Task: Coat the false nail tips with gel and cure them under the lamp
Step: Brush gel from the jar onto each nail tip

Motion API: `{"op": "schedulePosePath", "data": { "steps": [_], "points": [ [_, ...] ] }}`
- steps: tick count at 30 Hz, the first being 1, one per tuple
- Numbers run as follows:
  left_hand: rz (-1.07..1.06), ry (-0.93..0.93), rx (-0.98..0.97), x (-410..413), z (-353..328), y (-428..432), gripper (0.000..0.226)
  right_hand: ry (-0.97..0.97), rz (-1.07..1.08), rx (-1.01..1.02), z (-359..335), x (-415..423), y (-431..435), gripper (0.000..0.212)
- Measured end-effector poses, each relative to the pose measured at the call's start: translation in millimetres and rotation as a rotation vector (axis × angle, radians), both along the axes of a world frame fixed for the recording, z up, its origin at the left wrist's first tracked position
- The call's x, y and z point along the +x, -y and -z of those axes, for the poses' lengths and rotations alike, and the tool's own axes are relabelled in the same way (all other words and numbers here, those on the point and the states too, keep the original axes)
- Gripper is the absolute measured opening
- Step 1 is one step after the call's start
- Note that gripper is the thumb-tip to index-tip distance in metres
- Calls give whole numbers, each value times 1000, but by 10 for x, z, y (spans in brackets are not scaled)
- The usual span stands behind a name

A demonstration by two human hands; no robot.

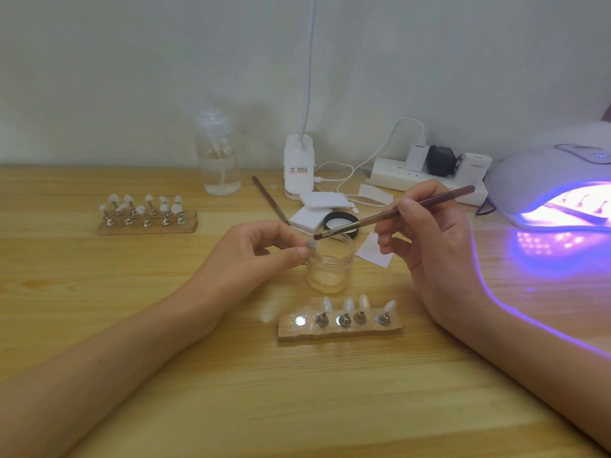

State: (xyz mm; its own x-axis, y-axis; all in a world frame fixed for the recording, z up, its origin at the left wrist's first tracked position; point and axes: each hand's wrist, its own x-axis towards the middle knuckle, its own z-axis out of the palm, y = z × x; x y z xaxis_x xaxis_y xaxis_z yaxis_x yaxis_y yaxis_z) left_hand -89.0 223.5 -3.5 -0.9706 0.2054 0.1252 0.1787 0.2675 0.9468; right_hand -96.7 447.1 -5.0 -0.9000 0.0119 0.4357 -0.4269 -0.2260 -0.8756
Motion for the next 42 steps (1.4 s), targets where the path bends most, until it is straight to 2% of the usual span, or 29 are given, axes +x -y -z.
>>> {"op": "schedulePosePath", "data": {
  "steps": [13, 19, 27, 33, 42],
  "points": [
    [-2, -31, -2, 12, 8, -2, 7, 7, 78, 66, 12, 6, -10, 7],
    [-5, -27, 0, 8, 13, -1, 6, -19, -29, 40, -12, 14, 26, 8],
    [9, -16, 6, 7, 23, 14, 7, 1, 85, 81, 8, 9, -13, 8],
    [14, -30, 18, 6, 28, 10, 7, -26, -16, 49, -11, 16, 21, 10],
    [3, -123, -7, 6, 75, 26, 10, 2, 86, 58, 4, 13, -16, 7]
  ]
}}
